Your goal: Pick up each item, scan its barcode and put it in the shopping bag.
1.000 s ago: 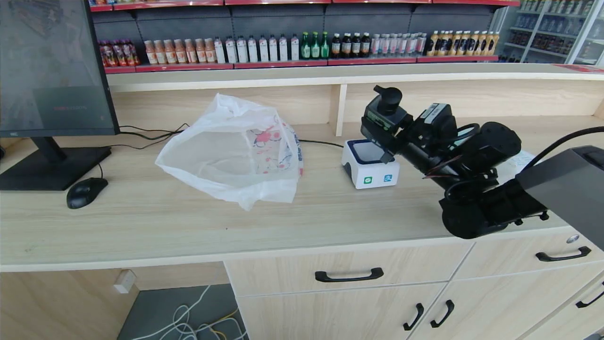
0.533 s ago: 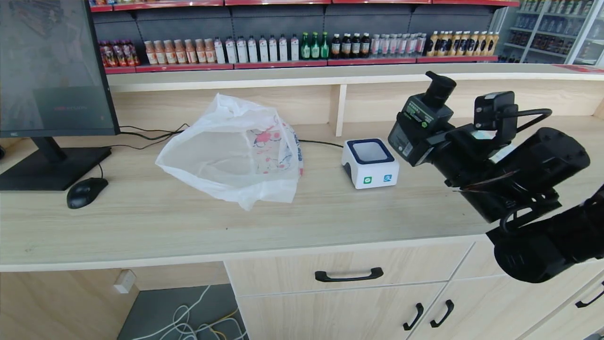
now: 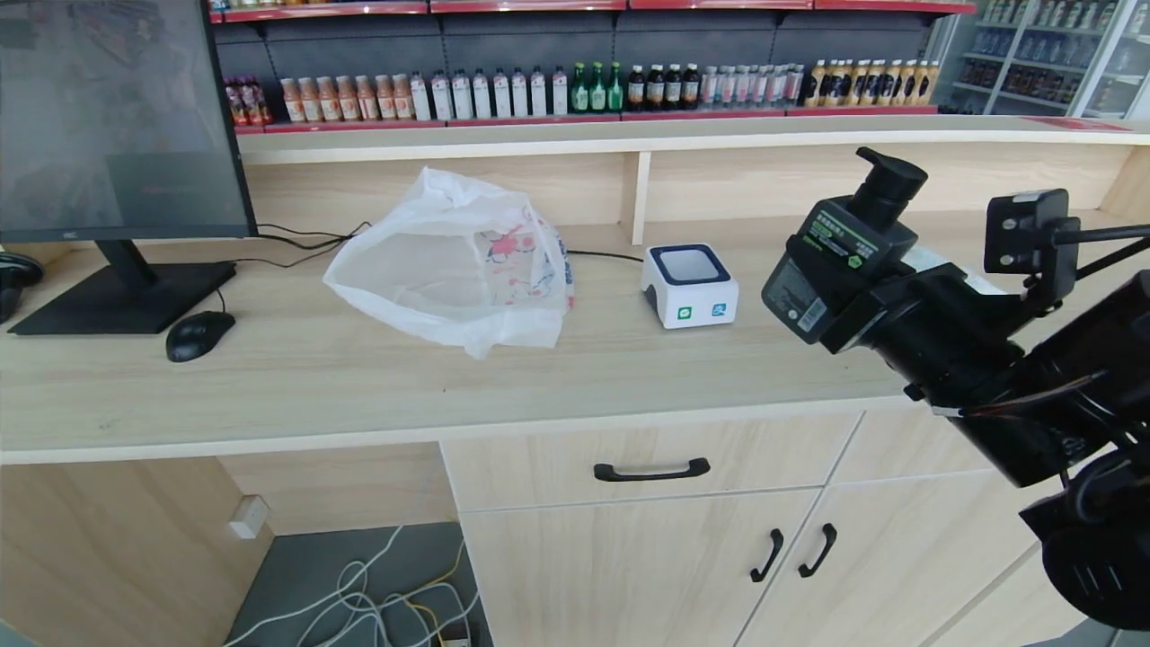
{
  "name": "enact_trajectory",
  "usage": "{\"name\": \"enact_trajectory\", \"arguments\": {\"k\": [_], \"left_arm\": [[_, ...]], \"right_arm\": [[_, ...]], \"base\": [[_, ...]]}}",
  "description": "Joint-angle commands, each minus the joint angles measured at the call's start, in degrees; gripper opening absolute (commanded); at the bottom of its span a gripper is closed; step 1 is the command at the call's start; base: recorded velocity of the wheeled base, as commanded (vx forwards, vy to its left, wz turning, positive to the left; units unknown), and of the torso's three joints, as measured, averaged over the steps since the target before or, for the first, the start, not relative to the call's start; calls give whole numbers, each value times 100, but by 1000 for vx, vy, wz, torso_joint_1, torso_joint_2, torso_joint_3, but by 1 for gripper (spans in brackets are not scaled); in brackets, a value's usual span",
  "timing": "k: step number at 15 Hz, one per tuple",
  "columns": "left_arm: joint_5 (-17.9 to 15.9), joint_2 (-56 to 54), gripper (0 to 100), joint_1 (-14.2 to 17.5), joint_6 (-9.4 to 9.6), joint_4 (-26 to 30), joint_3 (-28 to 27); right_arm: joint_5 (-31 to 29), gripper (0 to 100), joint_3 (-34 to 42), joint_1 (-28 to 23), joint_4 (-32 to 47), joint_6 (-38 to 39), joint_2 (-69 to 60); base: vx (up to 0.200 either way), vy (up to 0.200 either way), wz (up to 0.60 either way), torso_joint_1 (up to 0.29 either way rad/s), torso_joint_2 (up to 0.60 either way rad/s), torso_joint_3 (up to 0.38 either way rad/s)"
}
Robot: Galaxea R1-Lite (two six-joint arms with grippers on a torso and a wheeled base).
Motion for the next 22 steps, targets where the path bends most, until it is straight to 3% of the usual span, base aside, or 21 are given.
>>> {"name": "enact_trajectory", "arguments": {"k": [1,4,19,22], "left_arm": [[1,-2,100,1,2,1,0],[1,-2,100,1,2,1,0],[1,-2,100,1,2,1,0],[1,-2,100,1,2,1,0]], "right_arm": [[-2,0,-23,2,-19,10,-16],[-2,0,21,2,-19,10,-95],[-2,0,-225,-24,-19,1,89],[-2,0,-261,-24,-19,1,133]], "base": [[0,0,0,0,0,0],[0,0,0,0,0,0],[0,200,0,4,2,1],[0,0,0,0,0,0]]}}
